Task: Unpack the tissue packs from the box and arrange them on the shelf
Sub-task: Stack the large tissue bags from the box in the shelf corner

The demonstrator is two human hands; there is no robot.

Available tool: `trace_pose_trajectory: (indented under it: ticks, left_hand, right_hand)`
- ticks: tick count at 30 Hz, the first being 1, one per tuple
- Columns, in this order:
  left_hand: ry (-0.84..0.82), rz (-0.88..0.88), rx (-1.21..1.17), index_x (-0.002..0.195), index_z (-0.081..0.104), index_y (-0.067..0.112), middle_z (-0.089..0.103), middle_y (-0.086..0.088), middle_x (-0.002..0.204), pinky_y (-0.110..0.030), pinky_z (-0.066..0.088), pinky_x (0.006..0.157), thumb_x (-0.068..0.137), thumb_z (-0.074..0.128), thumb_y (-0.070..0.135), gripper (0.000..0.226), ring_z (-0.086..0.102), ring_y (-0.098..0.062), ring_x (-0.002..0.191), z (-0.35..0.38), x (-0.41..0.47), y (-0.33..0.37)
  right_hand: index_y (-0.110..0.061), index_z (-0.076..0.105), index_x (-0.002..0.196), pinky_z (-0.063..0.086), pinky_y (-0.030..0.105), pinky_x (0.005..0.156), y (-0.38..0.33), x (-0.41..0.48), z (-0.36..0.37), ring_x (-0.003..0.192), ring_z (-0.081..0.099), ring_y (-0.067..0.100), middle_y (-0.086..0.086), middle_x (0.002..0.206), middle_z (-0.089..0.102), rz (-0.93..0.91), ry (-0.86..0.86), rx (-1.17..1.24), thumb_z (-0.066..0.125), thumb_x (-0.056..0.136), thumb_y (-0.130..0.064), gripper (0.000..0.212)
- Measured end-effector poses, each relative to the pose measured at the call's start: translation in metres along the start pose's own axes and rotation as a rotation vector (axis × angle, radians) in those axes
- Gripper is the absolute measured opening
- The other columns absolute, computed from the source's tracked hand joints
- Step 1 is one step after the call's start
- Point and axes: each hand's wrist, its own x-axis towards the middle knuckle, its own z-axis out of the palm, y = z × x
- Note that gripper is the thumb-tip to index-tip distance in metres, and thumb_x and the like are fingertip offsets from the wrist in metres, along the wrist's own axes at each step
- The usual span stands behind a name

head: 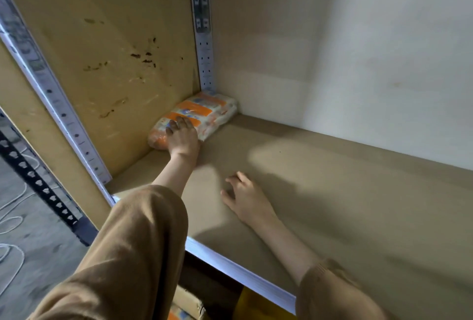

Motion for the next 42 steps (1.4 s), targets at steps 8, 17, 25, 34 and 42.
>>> trace_pose_trajectory:
  ticks: [8, 17, 25, 34, 42]
  left_hand:
    - [-0.131, 0.025, -0.112, 0.149, 0.005, -0.002, 0.01, -0.019, 0.158, -0.04, 0.014, 0.12, 0.09, 0.056, 0.042, 0.089, 0.011, -0.034, 0.146, -0.016, -0.008, -0.008]
    - [-0.031, 0.063, -0.143, 0.126, 0.051, 0.003, 0.058, -0.018, 0.126, -0.039, 0.048, 0.091, 0.093, 0.052, 0.017, 0.036, 0.057, -0.037, 0.116, -0.04, -0.075, -0.023]
    - [-0.037, 0.183, -0.151, 0.126, 0.053, 0.005, 0.054, -0.011, 0.132, -0.04, 0.049, 0.088, 0.093, 0.05, 0.02, 0.037, 0.055, -0.032, 0.117, -0.027, -0.159, -0.046]
    - [-0.043, 0.174, -0.145, 0.13, 0.052, 0.007, 0.055, -0.008, 0.135, -0.035, 0.049, 0.09, 0.095, 0.046, 0.018, 0.037, 0.054, -0.026, 0.121, -0.014, -0.25, -0.079]
    - [-0.118, 0.12, -0.142, 0.129, 0.053, 0.009, 0.055, -0.007, 0.135, -0.037, 0.052, 0.088, 0.096, 0.046, 0.02, 0.036, 0.058, -0.028, 0.117, 0.007, -0.328, -0.118]
  right_hand:
    - [-0.002, 0.049, 0.127, 0.031, 0.03, 0.103, -0.003, -0.001, -0.003, 0.125, 0.043, 0.026, 0.013, 0.136, 0.046, 0.014, 0.019, -0.027, 0.044, 0.094, -0.025, 0.04]
    - [0.001, 0.06, 0.111, 0.043, 0.035, 0.096, -0.018, -0.024, -0.013, 0.115, 0.053, 0.031, 0.018, 0.12, 0.056, 0.054, 0.036, -0.029, 0.043, 0.094, -0.019, 0.031]
    - [0.005, 0.06, 0.101, 0.045, 0.042, 0.085, -0.045, -0.067, -0.004, 0.104, 0.056, 0.035, 0.019, 0.113, 0.055, 0.038, 0.011, -0.001, 0.046, 0.093, -0.019, 0.029]
    - [0.002, 0.059, 0.117, 0.042, 0.038, 0.091, -0.073, -0.123, 0.014, 0.113, 0.052, 0.032, 0.017, 0.121, 0.058, -0.114, 0.042, -0.001, 0.048, 0.092, -0.015, 0.032]
    - [-0.006, 0.053, 0.127, 0.045, 0.027, 0.096, -0.093, -0.183, 0.049, 0.124, 0.047, 0.019, 0.008, 0.135, 0.051, -0.233, -0.067, 0.002, 0.045, 0.096, -0.017, 0.034]
